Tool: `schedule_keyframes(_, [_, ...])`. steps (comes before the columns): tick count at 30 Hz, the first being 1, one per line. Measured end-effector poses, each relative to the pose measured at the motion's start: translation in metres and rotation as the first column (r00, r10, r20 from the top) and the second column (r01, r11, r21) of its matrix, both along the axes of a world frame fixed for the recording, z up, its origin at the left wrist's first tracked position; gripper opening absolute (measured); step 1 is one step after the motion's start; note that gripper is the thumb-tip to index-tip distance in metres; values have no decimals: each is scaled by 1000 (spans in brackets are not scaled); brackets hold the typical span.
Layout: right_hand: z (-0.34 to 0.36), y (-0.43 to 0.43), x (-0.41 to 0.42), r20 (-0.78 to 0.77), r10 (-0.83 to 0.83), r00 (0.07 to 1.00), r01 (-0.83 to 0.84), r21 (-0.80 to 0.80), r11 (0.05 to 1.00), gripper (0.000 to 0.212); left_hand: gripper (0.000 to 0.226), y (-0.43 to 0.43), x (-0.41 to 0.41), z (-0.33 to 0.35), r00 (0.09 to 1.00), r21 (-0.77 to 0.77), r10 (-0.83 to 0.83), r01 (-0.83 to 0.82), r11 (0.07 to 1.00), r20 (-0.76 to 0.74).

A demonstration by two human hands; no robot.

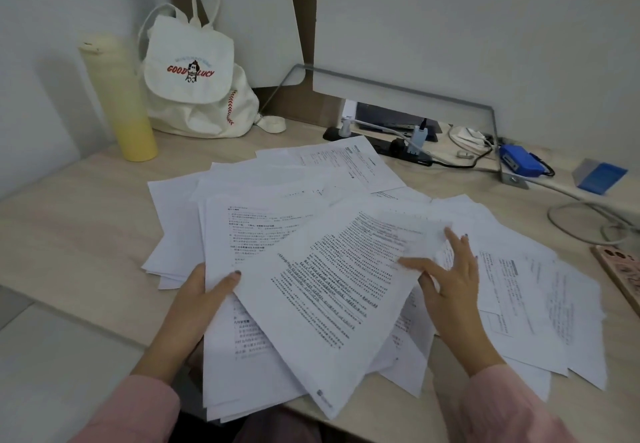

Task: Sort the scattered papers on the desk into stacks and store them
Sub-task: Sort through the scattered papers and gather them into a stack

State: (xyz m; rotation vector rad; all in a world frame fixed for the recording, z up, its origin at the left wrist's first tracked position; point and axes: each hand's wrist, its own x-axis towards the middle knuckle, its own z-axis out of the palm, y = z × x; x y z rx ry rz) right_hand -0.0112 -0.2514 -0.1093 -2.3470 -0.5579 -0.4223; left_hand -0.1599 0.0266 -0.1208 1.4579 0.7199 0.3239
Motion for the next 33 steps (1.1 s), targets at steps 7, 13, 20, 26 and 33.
schedule_keyframes(7, [23, 23, -25, -667, 390, 635, 296, 677, 674, 24, 22, -3, 0, -2, 1000, 84, -8, 8, 996, -5])
schedule_keyframes(13, [29, 43, -14, -656, 172, 735, -30, 223, 974, 38, 10, -1, -2, 0, 1000, -12, 15, -15, 1000, 10])
schedule_keyframes(20, [44, 77, 16, -654, 171, 737, -314, -107, 943, 33, 24, -6, 0, 4, 999, -11, 28, -28, 1000, 19])
schedule_keyframes(26, [33, 117, -3, -622, 291, 727, -375, -5, 927, 48, 21, -4, 0, 0, 1000, 98, -1, 2, 995, -9])
schedule_keyframes(33, [28, 87, -1, -724, 217, 654, 0, 287, 958, 64, 22, -14, -5, 19, 986, 131, 9, -31, 991, 168])
